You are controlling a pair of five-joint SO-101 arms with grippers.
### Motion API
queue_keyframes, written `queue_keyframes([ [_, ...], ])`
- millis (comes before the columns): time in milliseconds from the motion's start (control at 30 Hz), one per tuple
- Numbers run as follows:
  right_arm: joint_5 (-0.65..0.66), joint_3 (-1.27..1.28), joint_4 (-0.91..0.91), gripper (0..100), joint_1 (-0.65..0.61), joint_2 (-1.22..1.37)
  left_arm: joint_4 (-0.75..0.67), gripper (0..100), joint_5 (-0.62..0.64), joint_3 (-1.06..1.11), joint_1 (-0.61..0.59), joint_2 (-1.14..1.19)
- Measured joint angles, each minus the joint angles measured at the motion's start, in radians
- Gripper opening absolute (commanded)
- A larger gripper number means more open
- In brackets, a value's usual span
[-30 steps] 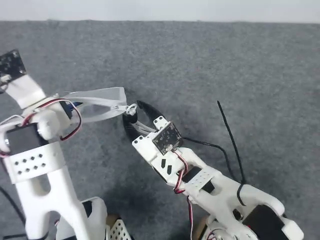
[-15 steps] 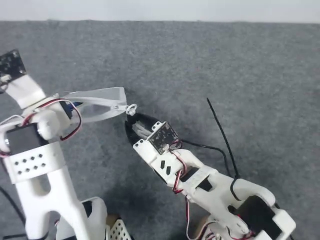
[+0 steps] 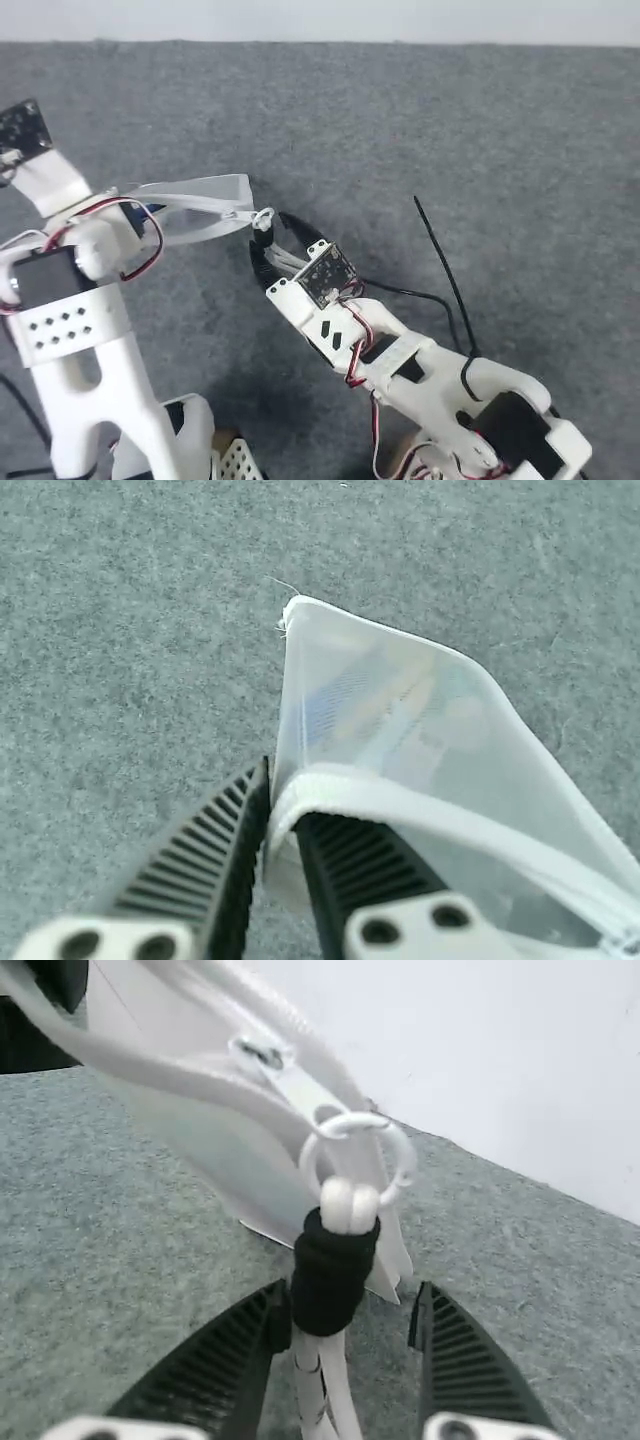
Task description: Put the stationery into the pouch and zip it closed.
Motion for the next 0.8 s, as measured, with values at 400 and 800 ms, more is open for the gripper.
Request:
queue_keyframes([
  [400,0.0,0.002,-0.1,18.2,0.0,0.0,0.0,1,0.0,0.0,0.0,0.0],
  [800,0.003,0.002,-0.1,0.6,0.006,0.0,0.0,1,0.0,0.0,-0.002,0.0],
])
